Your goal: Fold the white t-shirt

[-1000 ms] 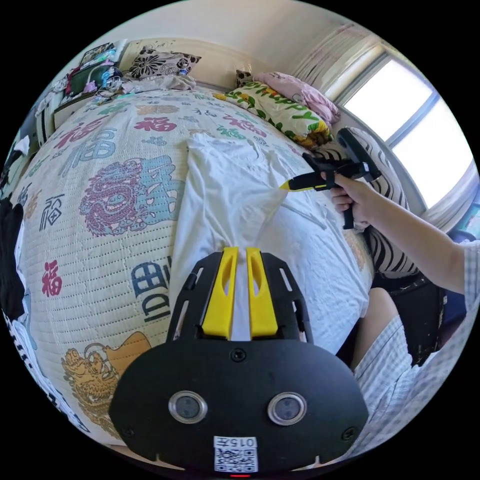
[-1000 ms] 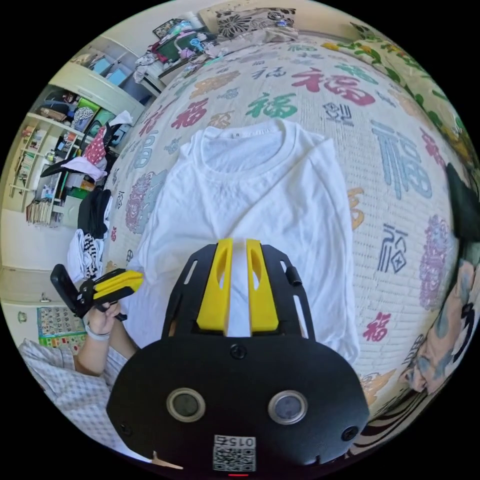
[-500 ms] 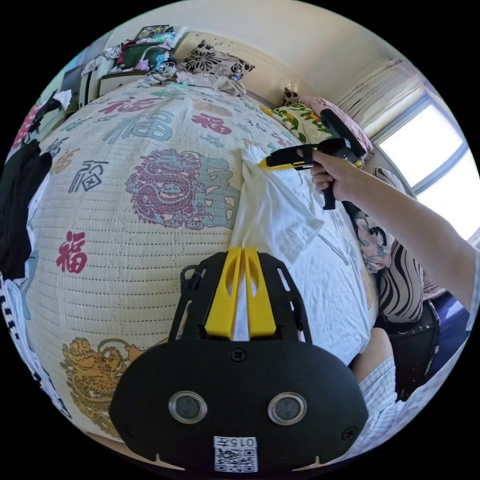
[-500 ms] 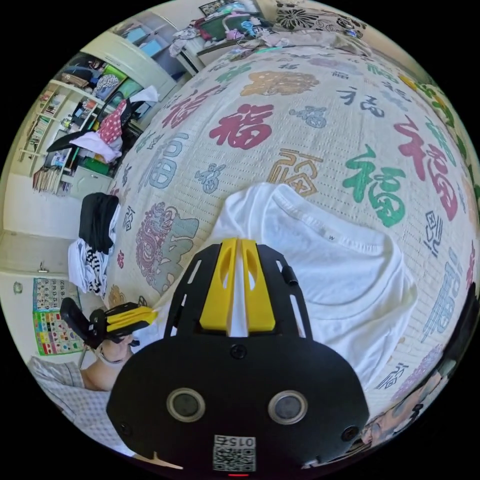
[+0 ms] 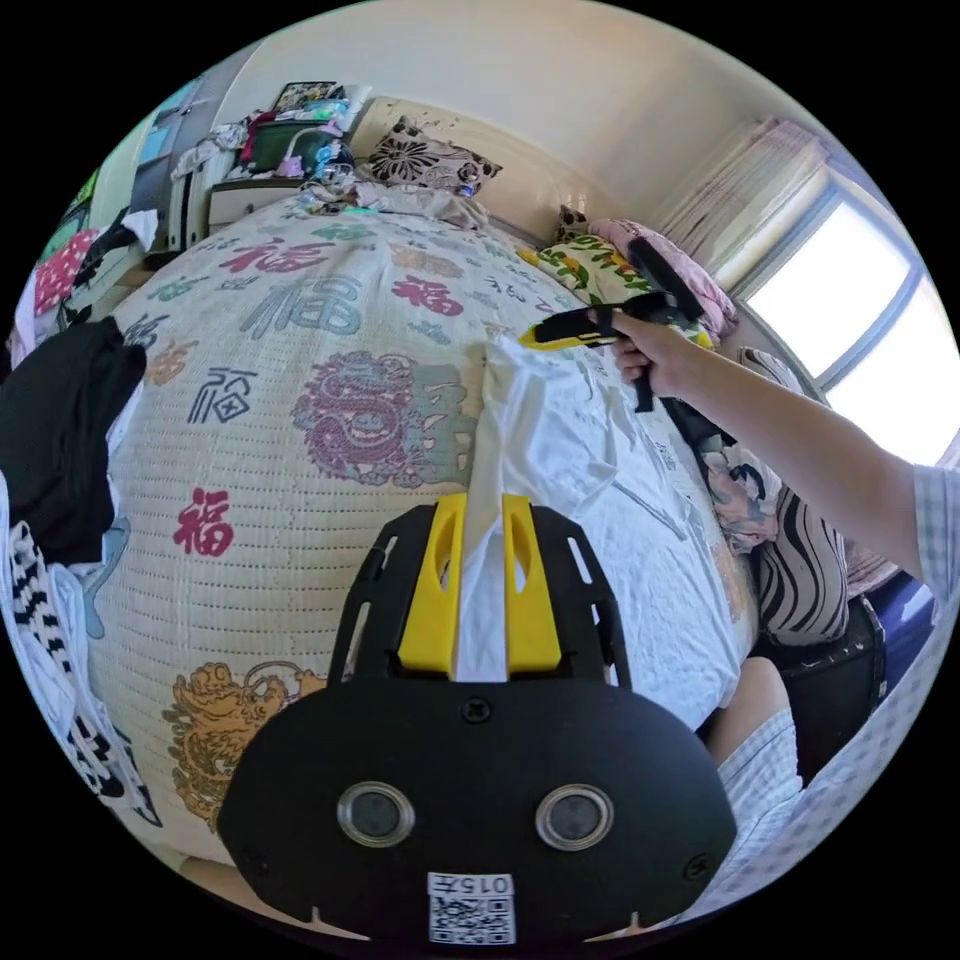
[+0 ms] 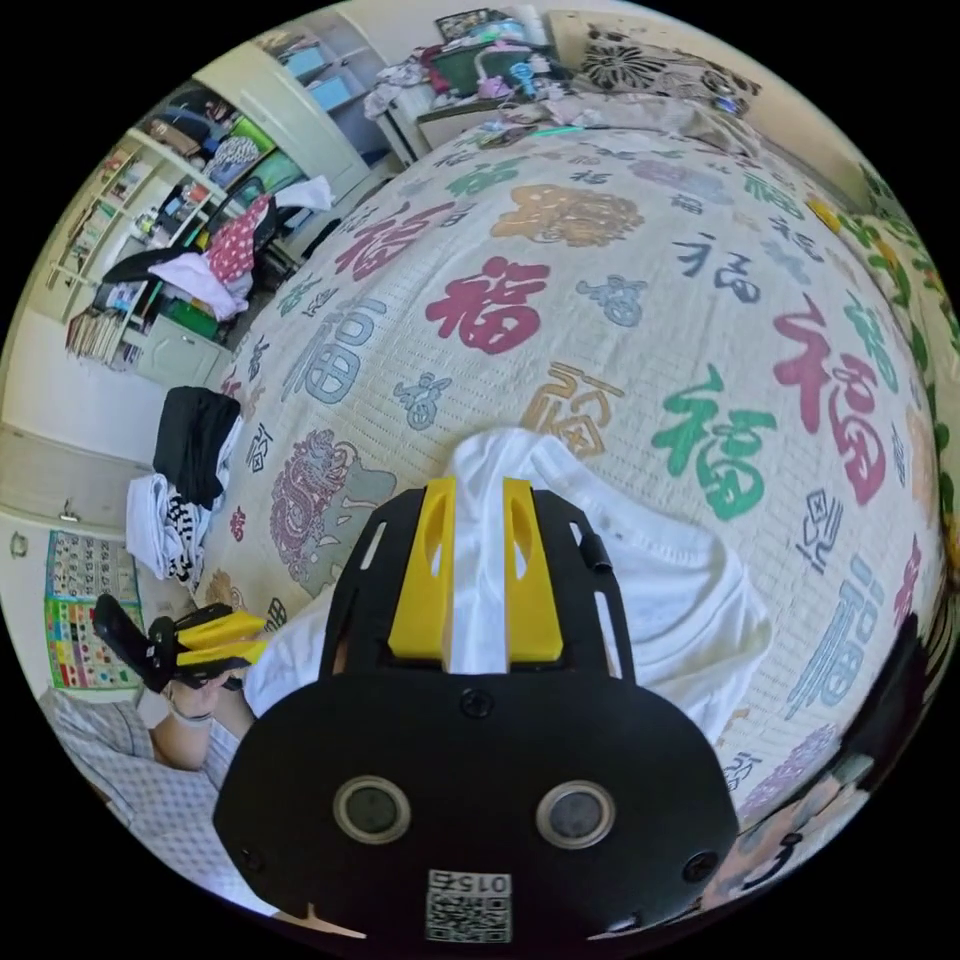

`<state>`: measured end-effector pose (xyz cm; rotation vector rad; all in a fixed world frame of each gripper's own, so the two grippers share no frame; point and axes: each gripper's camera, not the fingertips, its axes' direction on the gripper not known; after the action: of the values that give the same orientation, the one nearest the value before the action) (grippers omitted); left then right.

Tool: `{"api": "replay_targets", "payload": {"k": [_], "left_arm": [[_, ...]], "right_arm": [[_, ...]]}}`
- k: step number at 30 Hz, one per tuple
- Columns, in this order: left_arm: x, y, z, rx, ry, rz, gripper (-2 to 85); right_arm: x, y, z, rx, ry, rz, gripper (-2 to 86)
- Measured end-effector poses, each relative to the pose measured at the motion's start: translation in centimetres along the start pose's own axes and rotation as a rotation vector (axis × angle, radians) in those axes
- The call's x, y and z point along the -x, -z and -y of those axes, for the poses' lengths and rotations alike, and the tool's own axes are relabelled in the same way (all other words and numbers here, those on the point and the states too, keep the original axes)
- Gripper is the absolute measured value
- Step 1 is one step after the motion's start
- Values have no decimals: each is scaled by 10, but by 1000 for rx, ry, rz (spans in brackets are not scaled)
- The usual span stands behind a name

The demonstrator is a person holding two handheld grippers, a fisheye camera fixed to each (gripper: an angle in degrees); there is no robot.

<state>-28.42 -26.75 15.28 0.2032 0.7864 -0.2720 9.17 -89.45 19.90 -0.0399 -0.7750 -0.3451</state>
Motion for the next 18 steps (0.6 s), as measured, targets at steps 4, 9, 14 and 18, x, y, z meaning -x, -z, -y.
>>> {"api": "replay_targets", "payload": {"k": [4, 9, 14, 18], "left_arm": [[-31, -21, 1, 47, -124, 59, 57], [-29, -29, -8, 73, -102, 118, 51], [-22, -41, -12, 141, -75, 170, 51], [-18, -28, -16, 118, -39, 182, 54]], "right_arm": [[11, -26, 22, 141, 8, -48, 28], [-8, -6, 16, -27, -158, 142, 2], [-19, 5, -6, -41, -222, 120, 42], [-13, 29, -33, -82, -176, 179, 56]]}}
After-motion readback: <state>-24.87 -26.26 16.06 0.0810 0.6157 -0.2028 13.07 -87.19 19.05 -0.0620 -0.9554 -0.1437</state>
